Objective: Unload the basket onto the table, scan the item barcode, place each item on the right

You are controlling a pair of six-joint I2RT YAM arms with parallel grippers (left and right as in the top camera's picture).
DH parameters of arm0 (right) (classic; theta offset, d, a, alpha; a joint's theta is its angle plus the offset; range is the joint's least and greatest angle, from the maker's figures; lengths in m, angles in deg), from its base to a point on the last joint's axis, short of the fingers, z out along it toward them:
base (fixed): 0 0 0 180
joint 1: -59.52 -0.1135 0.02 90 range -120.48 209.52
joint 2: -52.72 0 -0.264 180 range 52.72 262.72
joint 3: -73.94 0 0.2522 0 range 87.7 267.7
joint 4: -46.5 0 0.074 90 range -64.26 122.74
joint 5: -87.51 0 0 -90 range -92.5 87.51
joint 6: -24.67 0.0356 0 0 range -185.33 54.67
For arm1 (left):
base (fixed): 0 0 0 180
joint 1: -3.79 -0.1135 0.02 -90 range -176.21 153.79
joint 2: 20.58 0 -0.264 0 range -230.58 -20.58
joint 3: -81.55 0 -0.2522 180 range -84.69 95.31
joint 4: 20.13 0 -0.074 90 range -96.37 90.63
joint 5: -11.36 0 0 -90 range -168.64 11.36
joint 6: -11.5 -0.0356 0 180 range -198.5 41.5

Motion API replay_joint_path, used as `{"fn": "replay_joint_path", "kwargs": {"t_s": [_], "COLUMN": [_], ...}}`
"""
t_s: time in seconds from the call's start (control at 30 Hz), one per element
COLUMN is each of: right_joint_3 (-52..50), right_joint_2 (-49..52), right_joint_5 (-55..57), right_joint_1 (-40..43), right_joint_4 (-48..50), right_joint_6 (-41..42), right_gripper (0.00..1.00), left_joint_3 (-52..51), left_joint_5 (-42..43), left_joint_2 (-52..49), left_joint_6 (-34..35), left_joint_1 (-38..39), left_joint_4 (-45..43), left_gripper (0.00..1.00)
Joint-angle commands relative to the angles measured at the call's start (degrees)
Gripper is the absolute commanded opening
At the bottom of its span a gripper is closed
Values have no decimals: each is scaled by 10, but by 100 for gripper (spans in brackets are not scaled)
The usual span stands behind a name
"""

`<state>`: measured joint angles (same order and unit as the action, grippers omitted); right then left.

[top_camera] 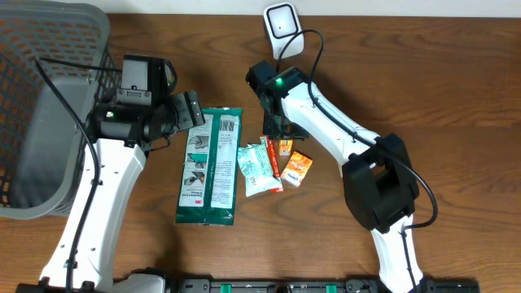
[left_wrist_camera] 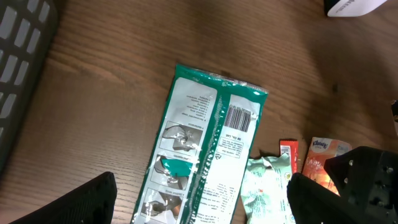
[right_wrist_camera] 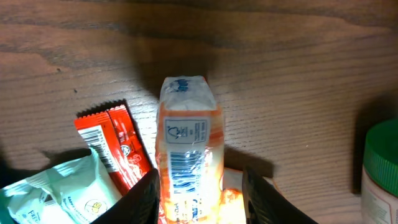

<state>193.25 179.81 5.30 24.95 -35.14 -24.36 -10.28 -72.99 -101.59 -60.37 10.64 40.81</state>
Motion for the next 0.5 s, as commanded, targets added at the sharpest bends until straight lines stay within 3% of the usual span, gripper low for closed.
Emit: {"fn": "replay_joint_path", "kwargs": {"t_s": [0.0,0.17,0.33,0.47], "right_joint_3": [-12,-32,-34,-29], "right_joint_2": [4,4,0,-15], "right_joint_5": [14,13,14,14], "right_joint_1": [5,5,8,23], "right_joint_4": [2,18,29,26], "right_joint_6": [-6,-5,-20,-50], "right_gripper": [34,32,9,12], "left_joint_3": [0,1,0,1], "left_joint_5": [-3,-3,-3,-3], "left_joint_2": [-3,-3,-3,-3], "left_joint_6": [-5,-5,-5,-5], "left_joint_1": [-2,-2,-2,-2], "left_joint_4": [2,2,2,2], "left_gripper": [88,88,88,88]}}
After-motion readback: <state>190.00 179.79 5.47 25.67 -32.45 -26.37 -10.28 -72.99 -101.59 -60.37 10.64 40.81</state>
